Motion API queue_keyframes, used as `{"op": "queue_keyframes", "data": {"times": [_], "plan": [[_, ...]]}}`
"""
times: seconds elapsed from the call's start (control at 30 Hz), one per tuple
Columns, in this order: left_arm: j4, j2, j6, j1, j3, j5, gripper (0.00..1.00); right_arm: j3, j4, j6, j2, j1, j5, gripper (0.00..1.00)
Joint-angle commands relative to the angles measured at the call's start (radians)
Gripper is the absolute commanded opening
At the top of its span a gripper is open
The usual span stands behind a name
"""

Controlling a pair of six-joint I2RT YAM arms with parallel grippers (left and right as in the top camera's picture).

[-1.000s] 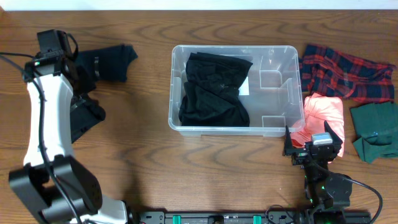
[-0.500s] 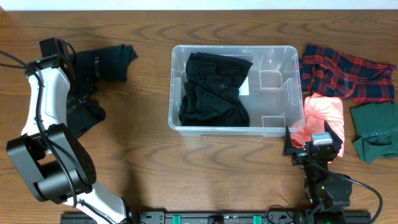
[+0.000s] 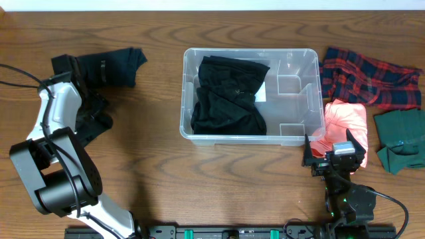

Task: Pack container
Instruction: 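Grasp the taped rolled black garment with the left gripper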

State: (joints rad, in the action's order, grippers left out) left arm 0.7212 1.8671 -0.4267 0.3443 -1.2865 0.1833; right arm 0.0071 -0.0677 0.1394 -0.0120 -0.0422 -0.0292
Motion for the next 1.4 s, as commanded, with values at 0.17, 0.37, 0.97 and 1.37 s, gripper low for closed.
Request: {"op": "queue_keyframes", "data": {"times": [0.17,0.37,0.97,1.37], "plan": [[-0.077,0.015,-0.021,0.002,0.069,-0.041,0.93,-0.002,-0.004,0.008,0.004,0.009,0.0,0.99],[-0.156,0.016,-0.02,0.001,0.138,-0.041,0.93,-0.002,-0.004,0.008,0.004,0.009,-0.001,0.99],[-0.193,0.016,-0.02,0.002,0.17,-0.041,0.93,-0.002,-0.004,0.008,0.004,0.009,-0.001,0.99],[-0.204,0.015,0.007,0.002,0.167,-0.041,0.94,-0.002,-0.004,0.008,0.004,0.009,-0.001,0.99]]}}
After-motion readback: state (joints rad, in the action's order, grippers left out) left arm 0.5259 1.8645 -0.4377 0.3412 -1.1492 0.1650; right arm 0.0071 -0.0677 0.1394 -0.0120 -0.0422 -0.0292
